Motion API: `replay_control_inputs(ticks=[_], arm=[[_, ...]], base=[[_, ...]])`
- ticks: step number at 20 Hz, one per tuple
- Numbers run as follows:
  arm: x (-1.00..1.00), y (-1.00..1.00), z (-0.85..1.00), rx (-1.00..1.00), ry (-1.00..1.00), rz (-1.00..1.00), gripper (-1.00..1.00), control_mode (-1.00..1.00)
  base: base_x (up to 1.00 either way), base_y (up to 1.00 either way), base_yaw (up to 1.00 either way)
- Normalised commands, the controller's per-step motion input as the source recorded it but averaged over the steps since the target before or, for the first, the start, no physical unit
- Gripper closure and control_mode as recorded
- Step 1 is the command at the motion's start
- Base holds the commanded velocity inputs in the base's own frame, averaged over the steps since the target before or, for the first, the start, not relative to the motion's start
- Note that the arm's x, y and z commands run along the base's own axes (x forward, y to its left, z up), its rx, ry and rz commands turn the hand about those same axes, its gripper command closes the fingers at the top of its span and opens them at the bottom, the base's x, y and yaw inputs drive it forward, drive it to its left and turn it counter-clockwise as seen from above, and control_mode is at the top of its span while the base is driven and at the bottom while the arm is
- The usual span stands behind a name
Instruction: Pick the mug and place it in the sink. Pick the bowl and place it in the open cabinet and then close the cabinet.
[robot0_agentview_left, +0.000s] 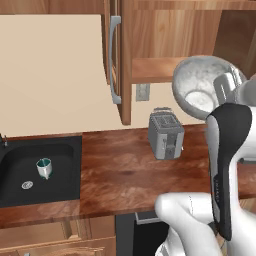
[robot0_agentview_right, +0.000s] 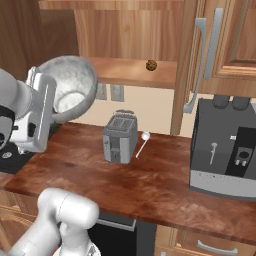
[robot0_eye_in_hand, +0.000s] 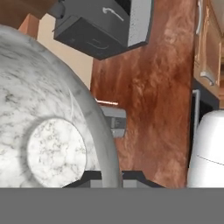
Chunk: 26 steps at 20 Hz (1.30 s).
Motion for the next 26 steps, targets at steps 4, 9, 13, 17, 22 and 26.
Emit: replay_control_inputs(ticks=[4,9,13,17,22,26], arm=[[0.76,0.01,0.11,-0.03,0.00,0.00,1.00,-1.00],[0.45,-0.04,0.04,0.00,0.00,0.02,1.00,-1.00],[0.30,0.00,0.00,0.00,0.00,0.05,1.00,-1.00],[0.61,-0.01,0.05,0.00,0.04,0.03,1.00,-1.00],[0.77,-0.15,0.19,0.00,0.06,0.01,1.00,-1.00],[0.81,-0.05,0.15,0.00,0.01,0.00,1.00,-1.00]], base=[[0.00,0.00,0.00],[0.00,0.00,0.00],[0.00,0.00,0.00],[0.00,0.00,0.00],[0.00,0.00,0.00],[0.00,0.00,0.00]])
